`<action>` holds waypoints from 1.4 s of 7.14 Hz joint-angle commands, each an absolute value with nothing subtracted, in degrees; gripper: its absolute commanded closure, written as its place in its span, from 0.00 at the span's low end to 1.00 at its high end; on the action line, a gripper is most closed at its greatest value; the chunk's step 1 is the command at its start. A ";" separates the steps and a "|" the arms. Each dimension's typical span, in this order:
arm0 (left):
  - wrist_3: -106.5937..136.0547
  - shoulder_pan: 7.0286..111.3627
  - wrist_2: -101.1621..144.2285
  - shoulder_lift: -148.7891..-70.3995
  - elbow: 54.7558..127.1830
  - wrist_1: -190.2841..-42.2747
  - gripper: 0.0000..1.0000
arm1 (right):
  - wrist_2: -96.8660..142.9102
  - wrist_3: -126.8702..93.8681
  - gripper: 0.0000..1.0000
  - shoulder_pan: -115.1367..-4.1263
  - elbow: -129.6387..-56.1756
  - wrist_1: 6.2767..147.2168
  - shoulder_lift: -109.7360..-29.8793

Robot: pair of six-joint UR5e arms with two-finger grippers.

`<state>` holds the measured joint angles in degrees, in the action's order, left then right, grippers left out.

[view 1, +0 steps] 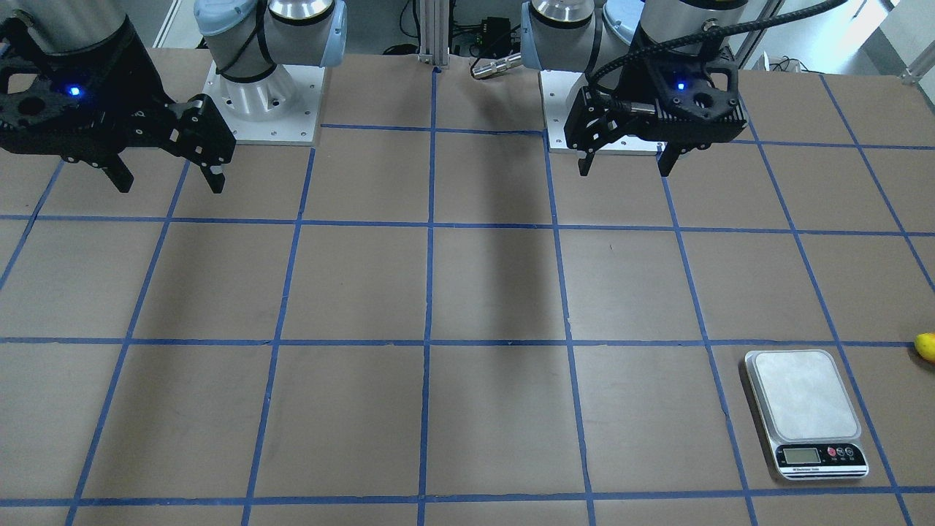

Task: Weigh mango
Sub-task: 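Lower the open left gripper toward the silver scale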

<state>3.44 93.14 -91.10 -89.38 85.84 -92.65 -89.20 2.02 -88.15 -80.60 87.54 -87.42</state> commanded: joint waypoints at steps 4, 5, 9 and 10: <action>-1.05 92.81 -91.32 -89.56 86.13 -92.46 0.00 | -89.21 2.02 0.00 -88.07 -80.60 87.54 -87.36; -1.05 92.81 -91.49 -89.13 86.31 -92.72 0.00 | -89.21 2.02 0.00 -88.15 -80.60 87.54 -87.36; -12.93 89.76 -93.25 -90.00 86.57 -92.55 0.00 | -89.21 2.02 0.00 -88.15 -80.60 87.54 -87.36; -20.75 86.08 -93.43 -90.09 86.66 -92.81 0.00 | -89.21 2.02 0.00 -88.15 -80.60 87.54 -87.36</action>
